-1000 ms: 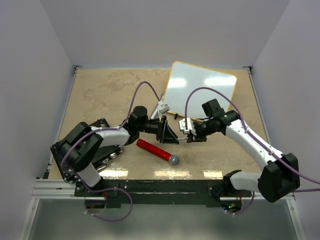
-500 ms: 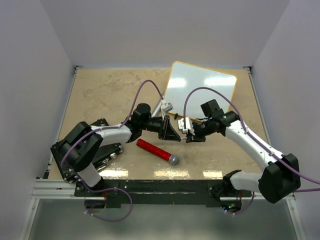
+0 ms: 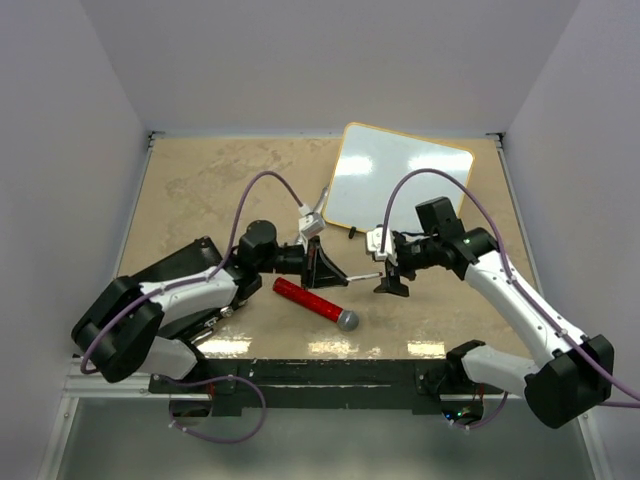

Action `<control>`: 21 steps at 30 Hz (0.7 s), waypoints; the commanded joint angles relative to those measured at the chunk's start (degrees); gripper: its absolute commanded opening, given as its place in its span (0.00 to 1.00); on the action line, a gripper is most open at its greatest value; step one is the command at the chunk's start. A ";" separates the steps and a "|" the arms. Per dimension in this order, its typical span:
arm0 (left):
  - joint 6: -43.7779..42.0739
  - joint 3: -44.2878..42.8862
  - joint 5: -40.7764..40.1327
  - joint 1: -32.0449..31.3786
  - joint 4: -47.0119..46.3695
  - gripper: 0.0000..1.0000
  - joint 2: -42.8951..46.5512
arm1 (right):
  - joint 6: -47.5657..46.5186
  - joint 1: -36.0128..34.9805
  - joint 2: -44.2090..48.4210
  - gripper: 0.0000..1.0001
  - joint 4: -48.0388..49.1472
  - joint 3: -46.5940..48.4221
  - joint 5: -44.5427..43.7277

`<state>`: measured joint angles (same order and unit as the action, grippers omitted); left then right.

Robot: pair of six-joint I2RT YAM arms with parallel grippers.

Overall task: Write a sentence on the whiteboard
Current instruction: Pass from the left arm to the right

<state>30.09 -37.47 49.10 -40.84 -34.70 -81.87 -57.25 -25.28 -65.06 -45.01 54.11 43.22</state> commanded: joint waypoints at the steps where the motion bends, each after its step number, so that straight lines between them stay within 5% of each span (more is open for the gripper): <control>1: -3.72 5.91 -5.68 0.85 -6.87 0.00 8.01 | 2.85 4.44 1.51 0.87 -0.07 5.04 4.06; 6: -3.63 11.10 -10.86 2.25 -13.02 0.00 13.83 | 0.30 12.88 -1.65 0.88 -9.11 13.19 13.54; 12: -2.49 12.08 -16.05 2.61 -20.75 0.00 17.18 | 4.16 14.73 -6.83 0.88 -14.04 18.22 26.01; 21: 0.94 8.91 -16.93 0.94 -29.54 0.00 11.03 | 18.05 14.56 -11.66 0.89 -7.89 17.52 41.32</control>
<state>30.33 -26.09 34.20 -38.87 -55.79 -68.29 -46.24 -10.59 -76.01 -54.74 70.52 73.25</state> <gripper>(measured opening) 0.095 0.888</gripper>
